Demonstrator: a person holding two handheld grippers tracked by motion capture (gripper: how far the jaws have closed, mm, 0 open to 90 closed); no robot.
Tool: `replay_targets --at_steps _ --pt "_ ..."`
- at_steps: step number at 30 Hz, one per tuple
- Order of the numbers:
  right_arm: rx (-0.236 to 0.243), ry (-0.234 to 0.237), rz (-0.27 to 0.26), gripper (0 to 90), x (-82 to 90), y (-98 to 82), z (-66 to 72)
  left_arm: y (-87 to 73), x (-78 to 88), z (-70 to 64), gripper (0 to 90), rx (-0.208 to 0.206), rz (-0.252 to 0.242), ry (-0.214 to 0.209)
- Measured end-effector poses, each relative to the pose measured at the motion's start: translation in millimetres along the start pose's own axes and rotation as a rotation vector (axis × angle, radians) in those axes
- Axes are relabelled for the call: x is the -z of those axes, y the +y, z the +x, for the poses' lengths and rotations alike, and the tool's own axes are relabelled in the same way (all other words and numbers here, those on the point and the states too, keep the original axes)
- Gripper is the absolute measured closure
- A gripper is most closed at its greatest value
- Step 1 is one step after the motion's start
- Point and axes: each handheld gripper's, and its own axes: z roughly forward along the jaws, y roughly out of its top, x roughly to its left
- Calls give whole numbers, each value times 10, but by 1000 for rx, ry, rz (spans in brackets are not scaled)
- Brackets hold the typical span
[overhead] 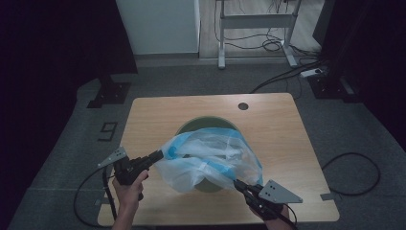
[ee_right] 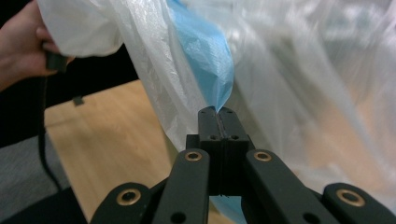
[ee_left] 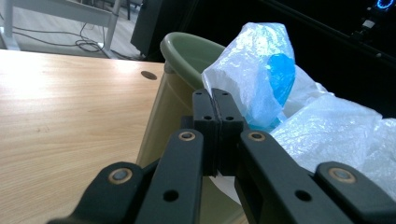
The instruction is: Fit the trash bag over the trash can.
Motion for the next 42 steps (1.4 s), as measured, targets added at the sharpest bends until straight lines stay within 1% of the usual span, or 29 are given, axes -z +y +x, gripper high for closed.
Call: replay_targets --at_steps 1,4,6,7,8,11,17,20,23,26,28,30,31,33,35,37,39,41,42 --pt "1 6 11 889 -6 -26 -7 -3 -2 7 891 2 3 2" --pt "-17 24 42 889 -35 -95 -45 -15 -16 32 889 10 15 4" --pt "-26 34 60 890 -56 -127 -76 -28 -39 50 886 17 30 6" --pt "-28 36 67 889 -68 -139 -86 -39 -59 63 886 23 42 9" --pt "-28 36 67 889 -68 -139 -86 -39 -59 63 884 23 42 9" --pt "-29 46 104 889 -116 -178 -119 -59 -86 77 885 29 61 14" --pt "-39 38 156 889 -171 -235 -177 -72 -103 80 883 30 88 22" --pt "-47 21 185 889 -205 -269 -209 -73 -112 97 883 37 101 24" --pt "-64 2 201 889 -236 -297 -263 -71 -128 106 883 44 107 26" --pt "-82 -12 205 889 -258 -324 -324 -75 -150 109 883 44 113 25" --pt "-92 -15 199 888 -260 -335 -354 -78 -160 110 880 44 118 25" --pt "-107 -10 187 882 -249 -341 -369 -78 -154 101 865 39 117 27" --pt "-107 -7 180 851 -235 -341 -368 -75 -143 91 831 33 112 32" --pt "-109 9 155 723 -187 -329 -346 -54 -93 59 690 11 90 63" --pt "-103 8 131 660 -118 -297 -306 -9 -29 25 581 0 66 67" --pt "-96 5 100 595 -37 -247 -273 52 15 -16 481 -23 63 70" --pt "-90 -2 73 564 52 -165 -251 119 44 -63 397 -43 67 59" --pt "-82 -10 60 539 100 -108 -238 160 63 -99 344 -62 66 49" --pt "-77 -10 56 533 116 -87 -232 180 72 -117 327 -71 62 38"
